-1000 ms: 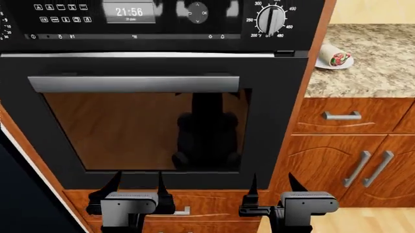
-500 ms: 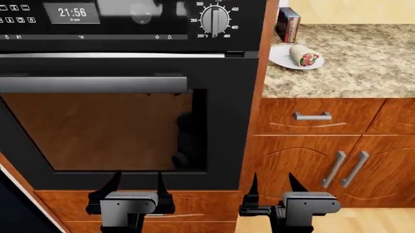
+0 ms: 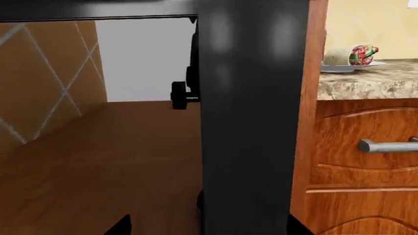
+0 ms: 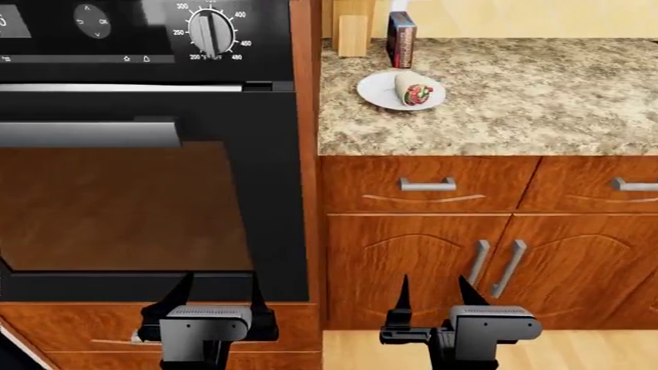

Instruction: Pick the burrito from the counter and place it in the microwave.

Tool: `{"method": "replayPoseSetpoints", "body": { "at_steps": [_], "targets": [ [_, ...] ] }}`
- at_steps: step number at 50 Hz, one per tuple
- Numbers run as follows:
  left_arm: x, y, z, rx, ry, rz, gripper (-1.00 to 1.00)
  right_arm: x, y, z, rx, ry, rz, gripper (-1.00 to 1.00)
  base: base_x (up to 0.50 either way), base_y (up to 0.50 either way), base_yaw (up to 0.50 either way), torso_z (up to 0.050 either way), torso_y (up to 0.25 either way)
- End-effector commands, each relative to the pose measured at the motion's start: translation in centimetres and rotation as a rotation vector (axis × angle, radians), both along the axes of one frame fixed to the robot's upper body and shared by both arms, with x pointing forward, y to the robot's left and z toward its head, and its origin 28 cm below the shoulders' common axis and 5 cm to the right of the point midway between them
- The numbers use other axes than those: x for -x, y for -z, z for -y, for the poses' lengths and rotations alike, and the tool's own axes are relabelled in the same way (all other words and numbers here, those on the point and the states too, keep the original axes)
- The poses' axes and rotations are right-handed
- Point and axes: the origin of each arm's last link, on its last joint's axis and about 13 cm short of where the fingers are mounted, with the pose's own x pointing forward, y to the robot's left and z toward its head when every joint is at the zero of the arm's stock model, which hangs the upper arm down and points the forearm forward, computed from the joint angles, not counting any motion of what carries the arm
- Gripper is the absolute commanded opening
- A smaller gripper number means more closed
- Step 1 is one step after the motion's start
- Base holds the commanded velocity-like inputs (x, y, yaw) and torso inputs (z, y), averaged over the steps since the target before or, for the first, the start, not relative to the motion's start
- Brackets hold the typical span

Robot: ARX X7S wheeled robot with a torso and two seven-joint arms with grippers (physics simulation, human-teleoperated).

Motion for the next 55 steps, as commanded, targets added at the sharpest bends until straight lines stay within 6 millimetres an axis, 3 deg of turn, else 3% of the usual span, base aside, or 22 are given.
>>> {"method": "replayPoseSetpoints", "body": {
  "at_steps": [1,55],
  "targets": [
    [0.04,0.02,0.01,0.000,0.002,0.001,1.00,0.02,-0.02,0.01,-0.001,0.004,0.004,1.00,0.00,-0.50,0.00,0.000,0.000],
    [0.02,-0.33,0.00,0.002,0.002,0.006,1.00,-0.12,-0.23,0.02,0.003,0.007,0.006,1.00,0.00,-0.50,0.00,0.000,0.000]
  ]
}}
